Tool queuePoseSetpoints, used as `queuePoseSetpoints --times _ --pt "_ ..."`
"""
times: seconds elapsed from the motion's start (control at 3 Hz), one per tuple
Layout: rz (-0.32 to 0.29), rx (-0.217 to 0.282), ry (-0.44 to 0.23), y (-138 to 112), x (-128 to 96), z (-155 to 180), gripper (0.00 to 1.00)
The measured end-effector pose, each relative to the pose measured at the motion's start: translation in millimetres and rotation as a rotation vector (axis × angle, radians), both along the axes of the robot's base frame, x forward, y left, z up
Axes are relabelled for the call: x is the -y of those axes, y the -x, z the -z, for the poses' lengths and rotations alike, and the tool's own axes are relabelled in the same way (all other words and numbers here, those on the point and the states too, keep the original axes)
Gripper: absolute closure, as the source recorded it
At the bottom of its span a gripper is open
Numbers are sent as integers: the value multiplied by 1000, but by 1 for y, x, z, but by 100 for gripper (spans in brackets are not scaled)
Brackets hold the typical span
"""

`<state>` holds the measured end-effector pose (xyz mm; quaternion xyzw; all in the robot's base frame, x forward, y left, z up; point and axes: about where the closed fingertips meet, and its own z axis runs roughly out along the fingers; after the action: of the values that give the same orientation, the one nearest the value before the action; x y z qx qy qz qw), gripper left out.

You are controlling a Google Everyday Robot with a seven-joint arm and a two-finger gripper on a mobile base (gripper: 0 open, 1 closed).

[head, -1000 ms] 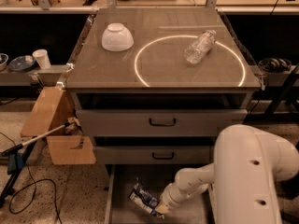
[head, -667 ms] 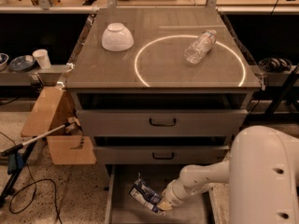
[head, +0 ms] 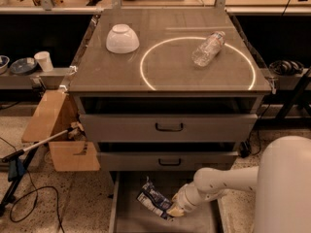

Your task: Pick blue chip bag from bottom drawer and place on counter

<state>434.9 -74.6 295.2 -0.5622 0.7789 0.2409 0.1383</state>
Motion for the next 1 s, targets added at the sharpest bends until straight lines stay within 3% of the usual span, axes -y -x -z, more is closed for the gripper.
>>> queuePoseSetpoints --times 1.0 --pt "-4 17 -30 4 25 -41 100"
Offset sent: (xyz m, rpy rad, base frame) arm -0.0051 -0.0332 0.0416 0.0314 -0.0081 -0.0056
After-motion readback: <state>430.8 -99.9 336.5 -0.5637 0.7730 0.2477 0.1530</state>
